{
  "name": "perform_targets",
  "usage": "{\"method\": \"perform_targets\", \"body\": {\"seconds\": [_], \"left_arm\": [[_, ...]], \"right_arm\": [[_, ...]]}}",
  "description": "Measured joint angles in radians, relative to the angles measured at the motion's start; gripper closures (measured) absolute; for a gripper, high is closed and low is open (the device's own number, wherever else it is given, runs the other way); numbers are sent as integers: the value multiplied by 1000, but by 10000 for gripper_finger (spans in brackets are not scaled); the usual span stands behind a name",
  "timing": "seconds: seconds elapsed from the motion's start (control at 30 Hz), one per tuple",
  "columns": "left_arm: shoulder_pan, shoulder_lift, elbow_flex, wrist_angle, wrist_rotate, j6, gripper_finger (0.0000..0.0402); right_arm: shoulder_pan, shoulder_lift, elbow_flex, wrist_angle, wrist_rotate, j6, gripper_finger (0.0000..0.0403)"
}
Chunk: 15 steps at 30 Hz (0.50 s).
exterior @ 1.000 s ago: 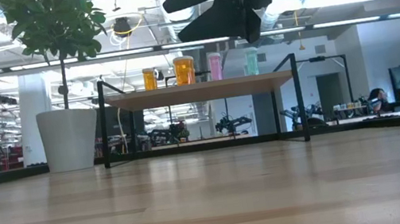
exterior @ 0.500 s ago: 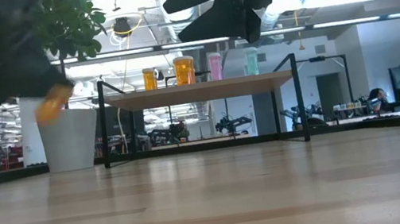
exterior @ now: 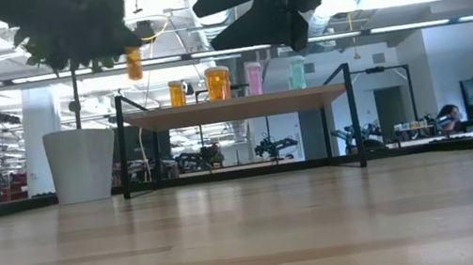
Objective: Pick and place medicine bottles onto shelf by color
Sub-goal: Put the small orange pill bottle on the shelf aligned with the other small orange pill bottles
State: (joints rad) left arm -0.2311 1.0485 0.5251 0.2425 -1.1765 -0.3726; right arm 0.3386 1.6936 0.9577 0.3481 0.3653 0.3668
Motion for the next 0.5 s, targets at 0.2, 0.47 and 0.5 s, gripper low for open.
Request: {"method": "perform_targets", "body": {"seconds": [0.2, 0.47, 0.5], "left_arm": [[156, 97, 0, 290, 185, 243, 297], [304, 220, 0, 433, 313, 357, 297], [316, 235, 0, 445, 326, 361, 297]], "right_arm": [[-1, 0, 0, -5, 1, 0, 121], [-1, 0, 0, -7, 1, 0, 121], [-1, 0, 0, -7, 1, 0, 121]]}}
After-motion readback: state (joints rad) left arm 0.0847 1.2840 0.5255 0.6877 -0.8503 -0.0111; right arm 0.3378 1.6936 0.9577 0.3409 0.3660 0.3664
